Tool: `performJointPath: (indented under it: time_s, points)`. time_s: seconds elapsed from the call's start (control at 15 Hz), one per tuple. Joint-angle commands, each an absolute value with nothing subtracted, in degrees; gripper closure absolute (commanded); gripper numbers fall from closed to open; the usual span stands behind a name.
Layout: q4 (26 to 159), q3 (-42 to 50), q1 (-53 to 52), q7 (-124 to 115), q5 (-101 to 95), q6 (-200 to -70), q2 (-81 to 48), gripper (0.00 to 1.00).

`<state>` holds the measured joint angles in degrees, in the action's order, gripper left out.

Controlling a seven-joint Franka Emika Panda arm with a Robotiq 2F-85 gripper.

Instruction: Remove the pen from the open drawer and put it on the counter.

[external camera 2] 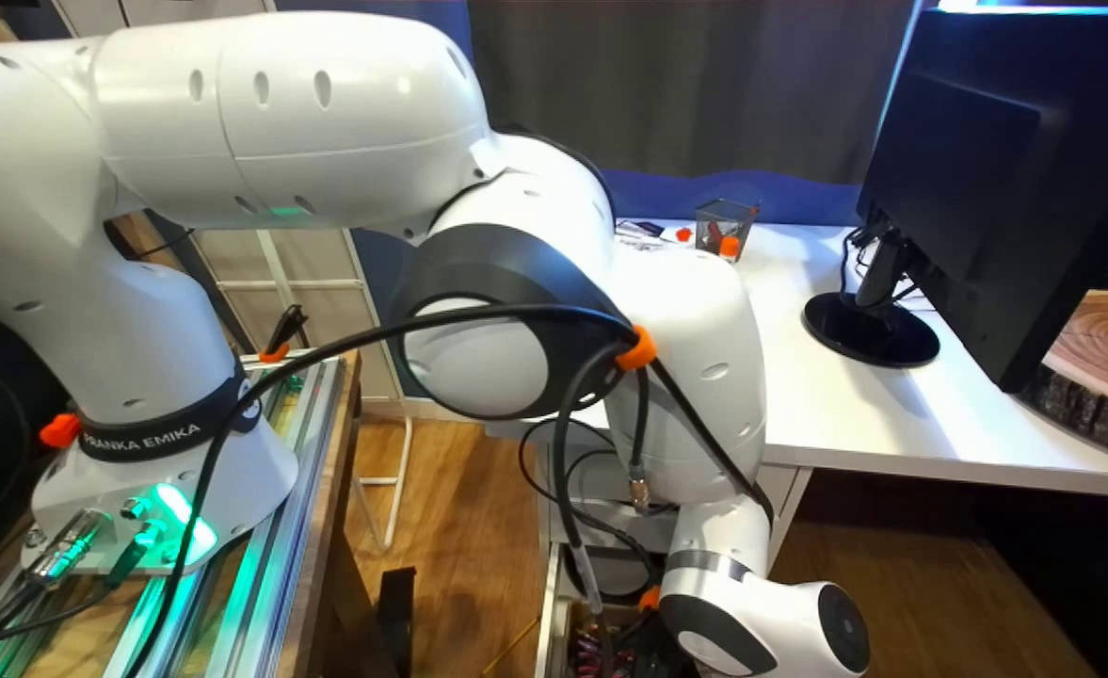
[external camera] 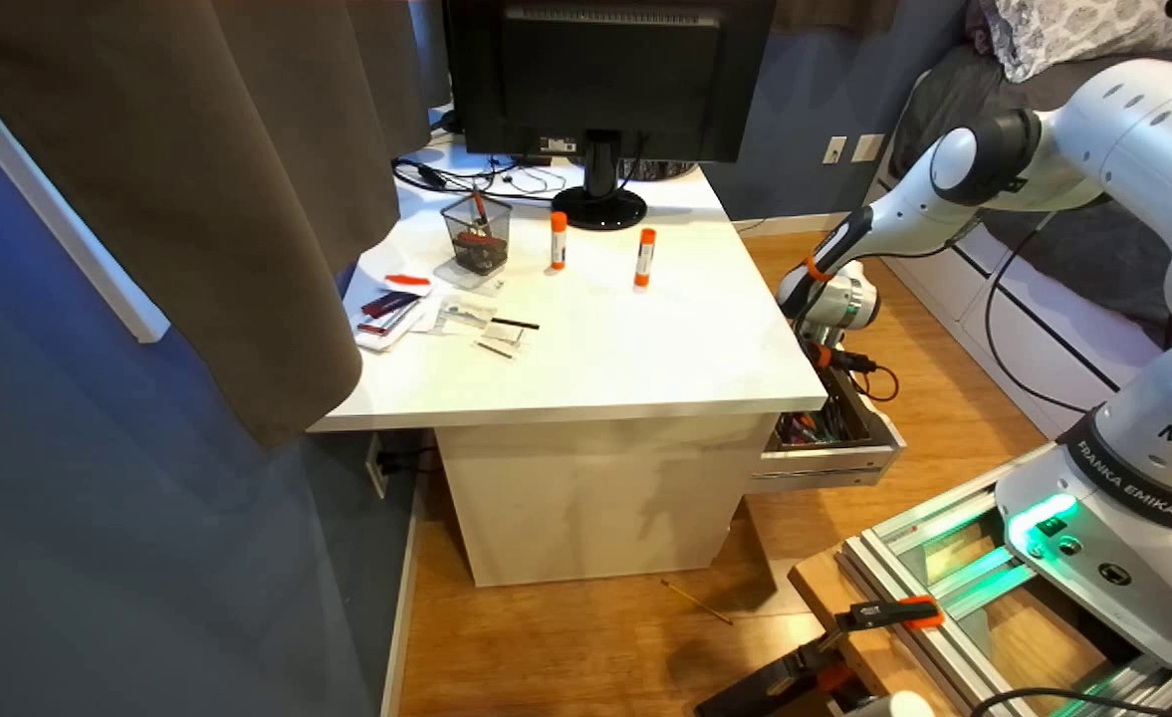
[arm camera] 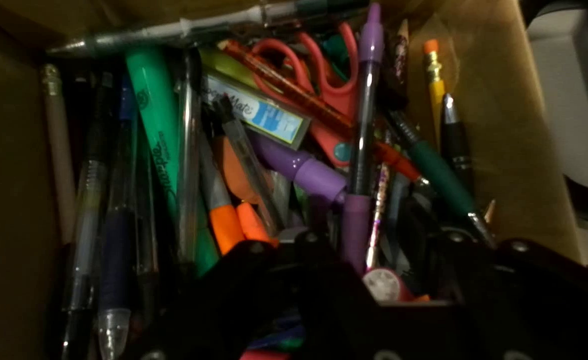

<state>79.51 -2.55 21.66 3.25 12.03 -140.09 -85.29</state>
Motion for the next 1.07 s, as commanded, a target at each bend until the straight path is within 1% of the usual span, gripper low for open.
performJointPath:
  time_s: [0.0,0.2,0.33,0.4,0.6,1.0]
  points:
    - [78.8,-2.5,21.2,2.4,13.6,-139.6,-85.2,0.77]
    - [78.8,-2.5,21.3,2.3,13.6,-139.4,-85.2,0.99]
    - [78.8,-2.4,21.2,2.0,13.7,-139.4,-85.1,1.0]
    - [78.8,-2.3,21.1,1.9,13.6,-139.2,-85.1,0.97]
    - [78.5,-2.0,21.0,1.6,13.4,-138.1,-85.1,0.97]
    - [87.4,-2.5,23.2,3.5,12.5,-137.9,-78.5,0.97]
